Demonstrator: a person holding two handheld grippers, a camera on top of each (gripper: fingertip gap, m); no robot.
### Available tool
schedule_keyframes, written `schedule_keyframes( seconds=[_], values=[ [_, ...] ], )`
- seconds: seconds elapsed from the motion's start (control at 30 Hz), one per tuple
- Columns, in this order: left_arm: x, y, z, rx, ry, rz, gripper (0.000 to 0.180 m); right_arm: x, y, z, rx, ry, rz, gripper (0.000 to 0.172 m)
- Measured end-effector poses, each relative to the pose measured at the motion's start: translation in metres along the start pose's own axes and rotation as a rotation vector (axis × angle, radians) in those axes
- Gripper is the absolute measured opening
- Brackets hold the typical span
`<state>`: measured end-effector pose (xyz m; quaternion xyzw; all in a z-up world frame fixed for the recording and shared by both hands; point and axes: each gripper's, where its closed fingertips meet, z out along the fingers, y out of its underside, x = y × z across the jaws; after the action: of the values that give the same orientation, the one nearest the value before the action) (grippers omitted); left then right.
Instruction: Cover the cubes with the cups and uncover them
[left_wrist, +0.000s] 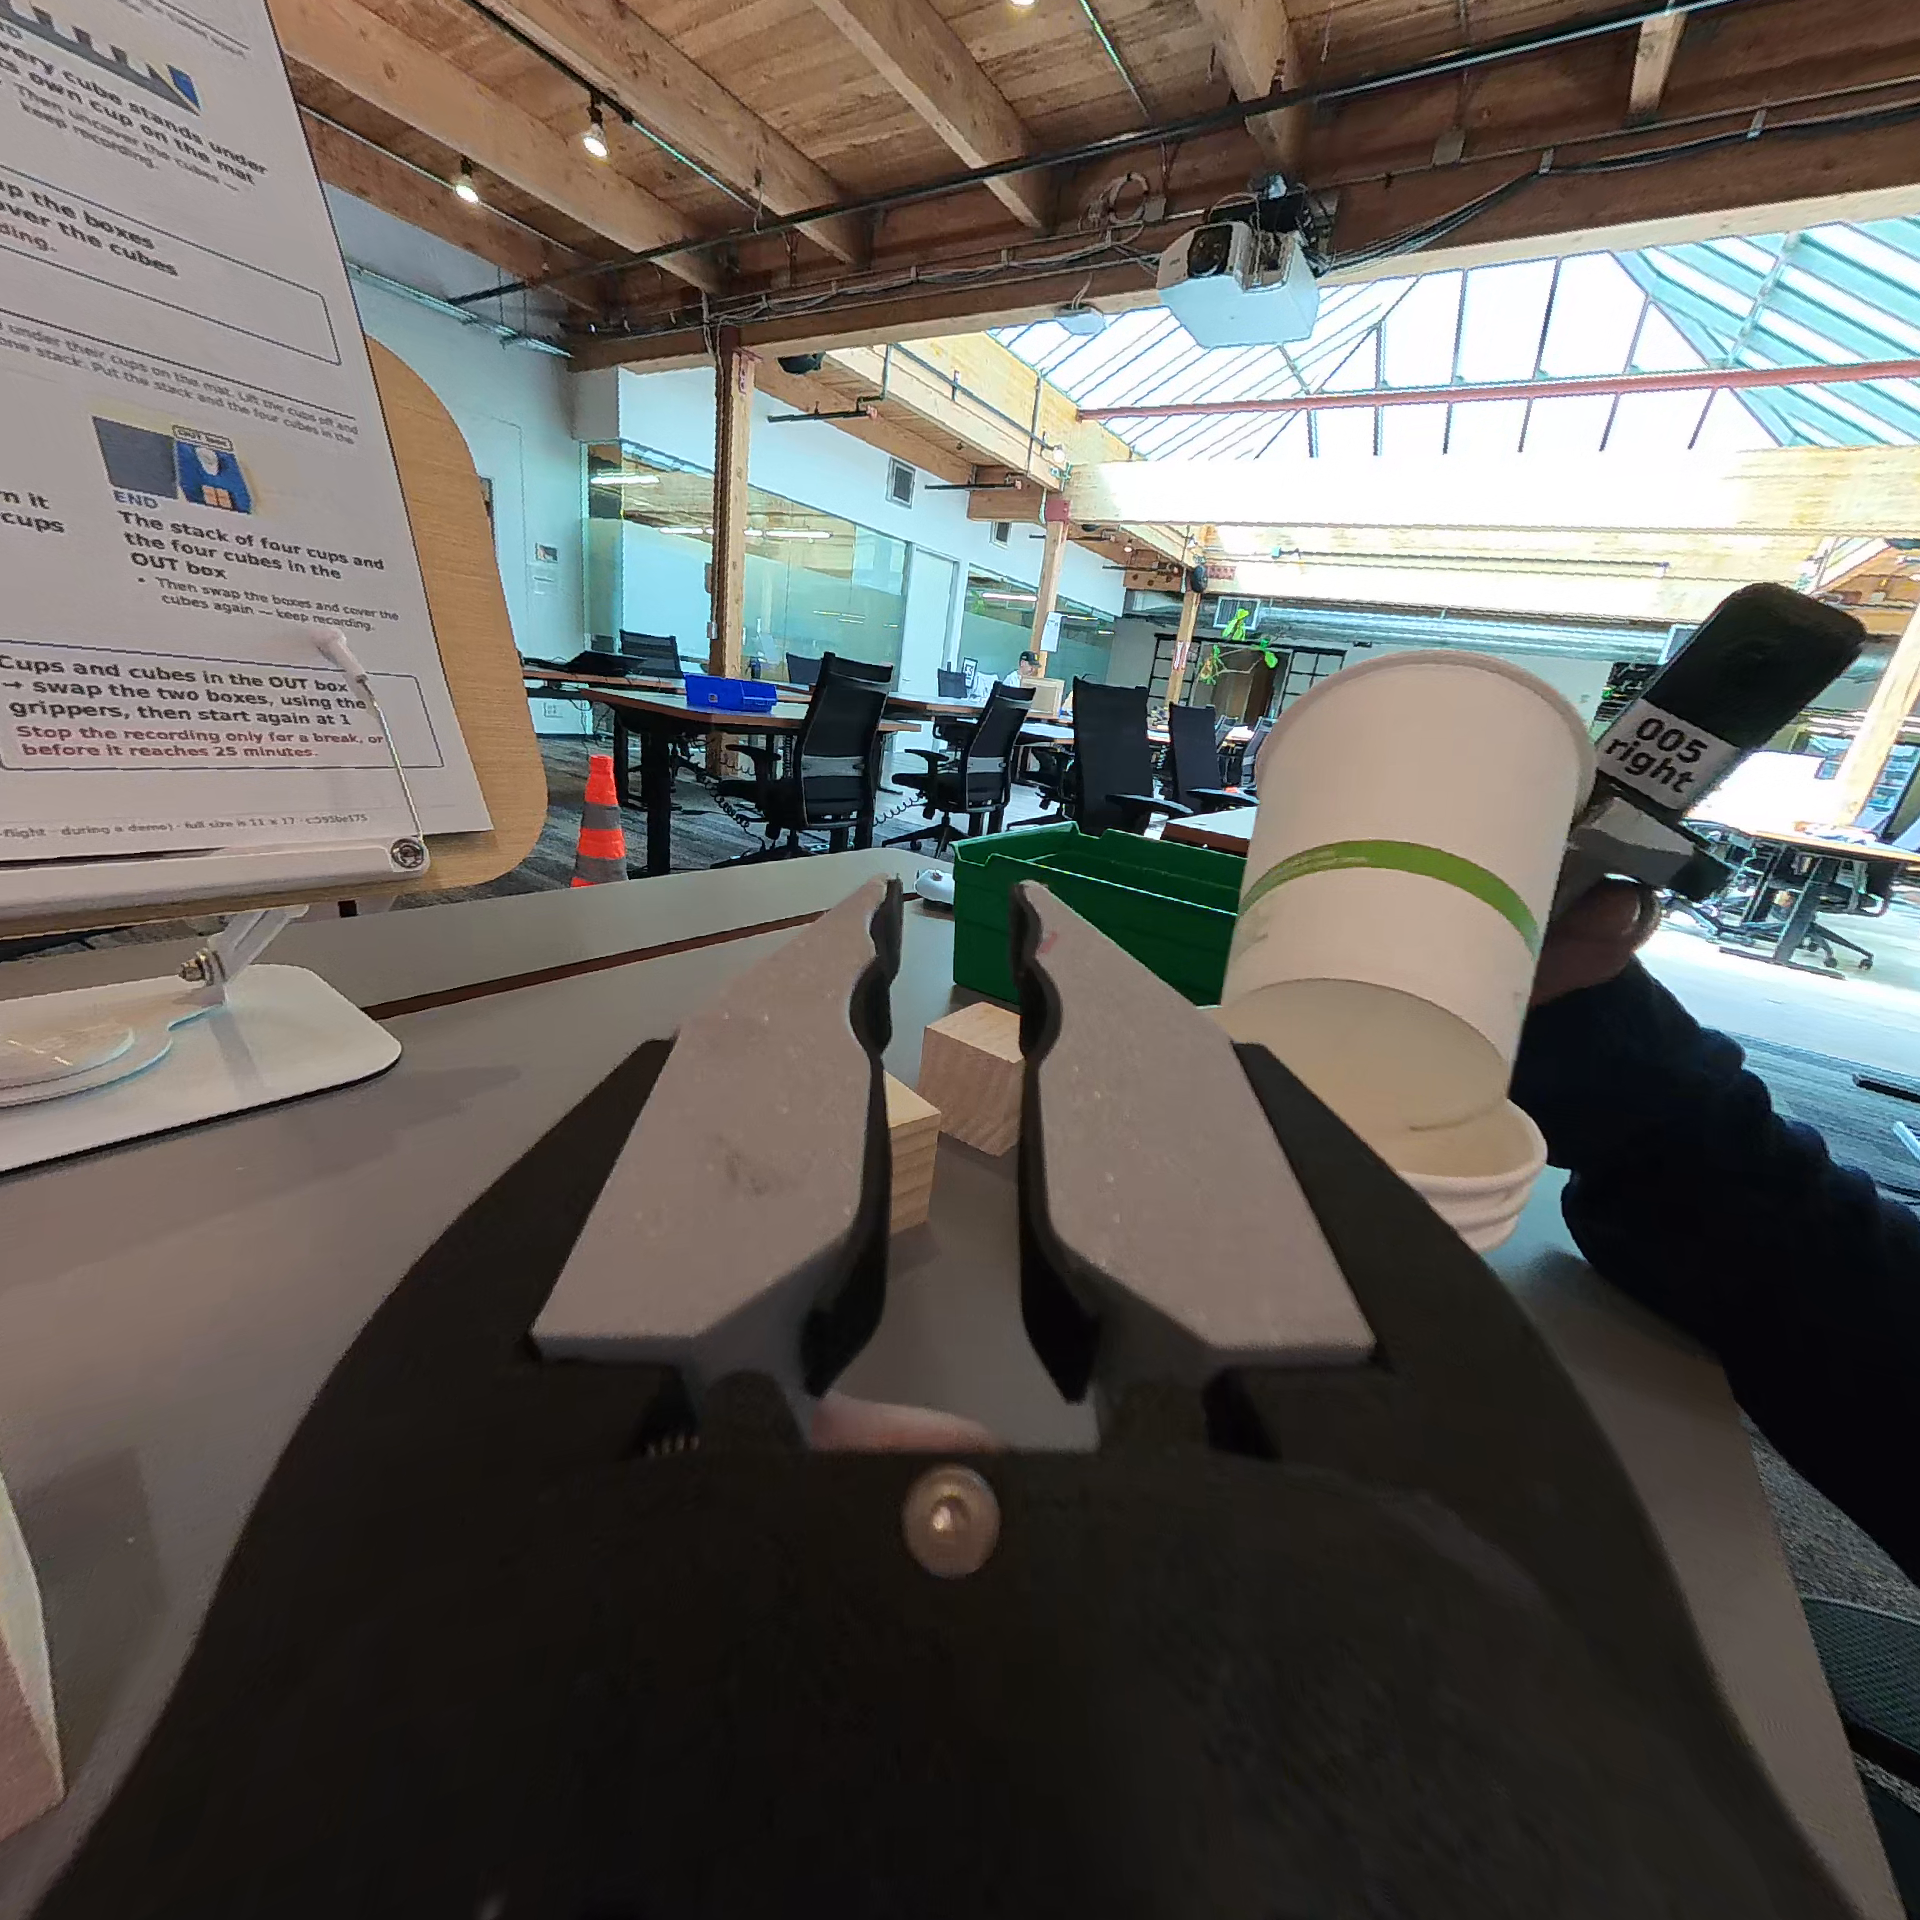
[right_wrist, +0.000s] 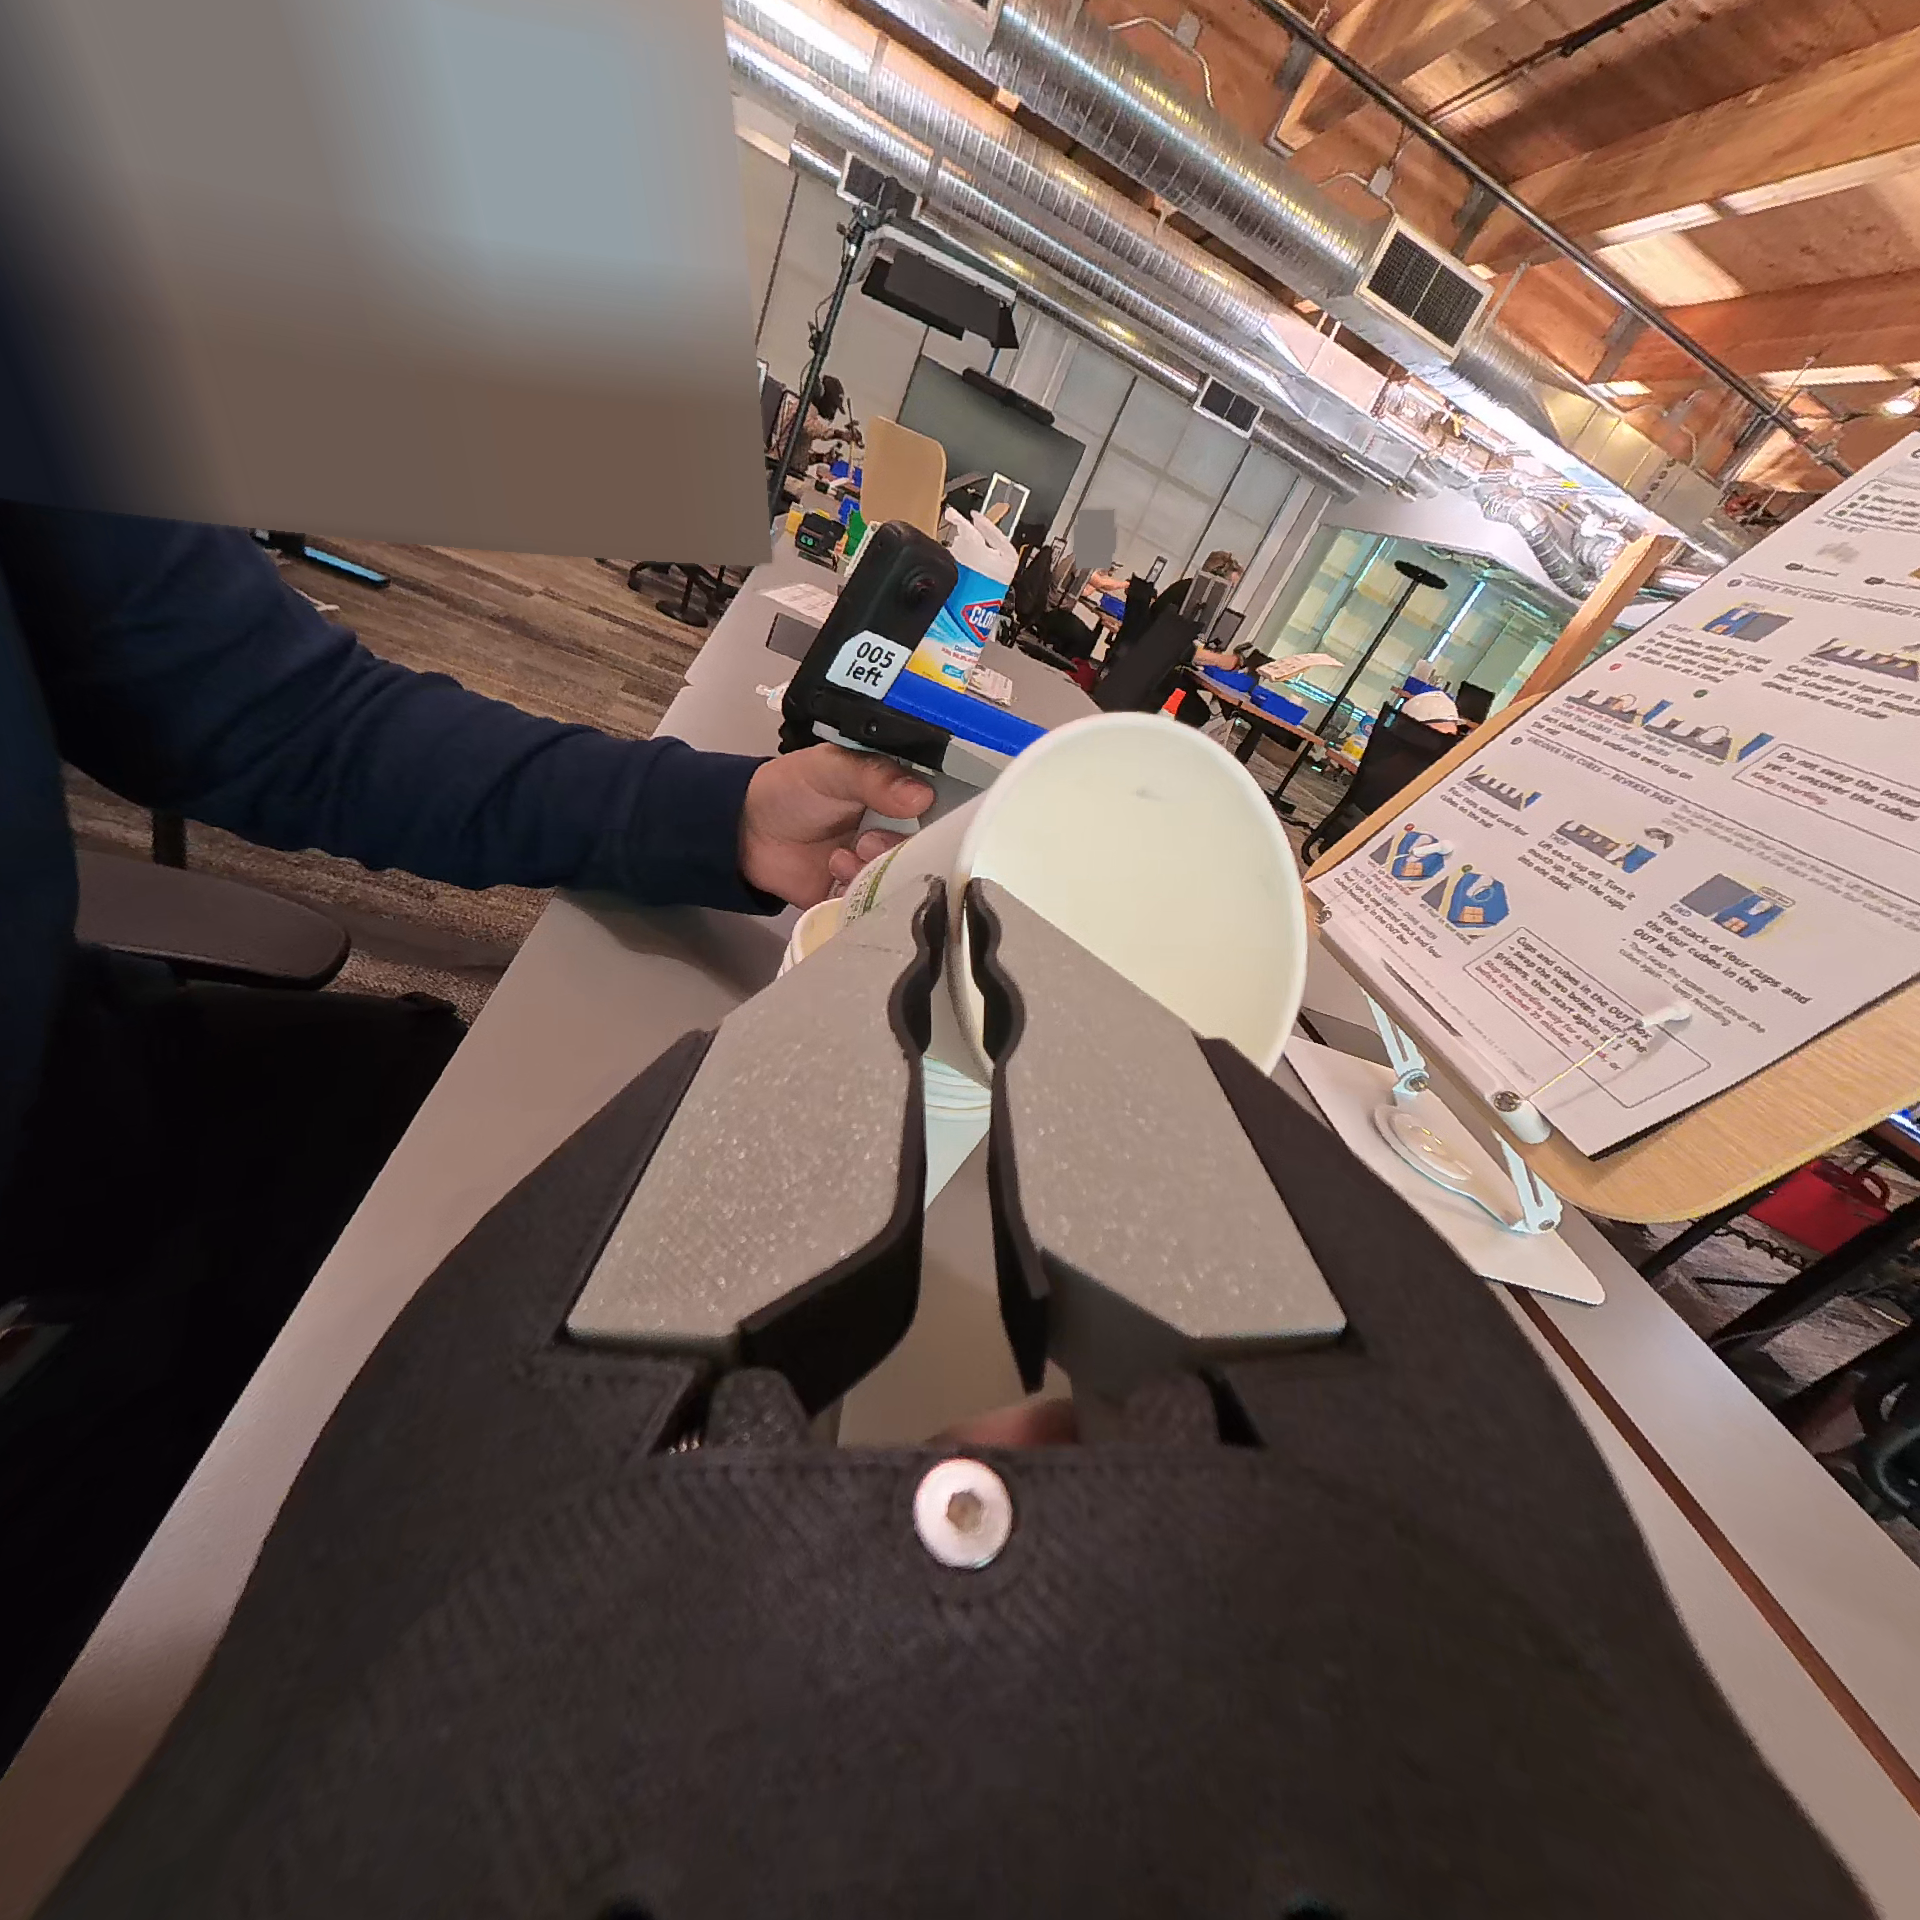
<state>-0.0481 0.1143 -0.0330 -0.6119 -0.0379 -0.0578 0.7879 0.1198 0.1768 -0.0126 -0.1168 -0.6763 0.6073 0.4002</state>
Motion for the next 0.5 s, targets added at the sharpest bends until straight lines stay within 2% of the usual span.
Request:
schedule_keyframes(
  seconds=[0.5],
  values=[
    [0.0008, 0.0027, 0.0007, -0.015, 0.004, 0.000, 0.018, 0.0000, -0.0012, 0.0034, 0.007, 0.010, 0.006, 0.002]
  ],
)
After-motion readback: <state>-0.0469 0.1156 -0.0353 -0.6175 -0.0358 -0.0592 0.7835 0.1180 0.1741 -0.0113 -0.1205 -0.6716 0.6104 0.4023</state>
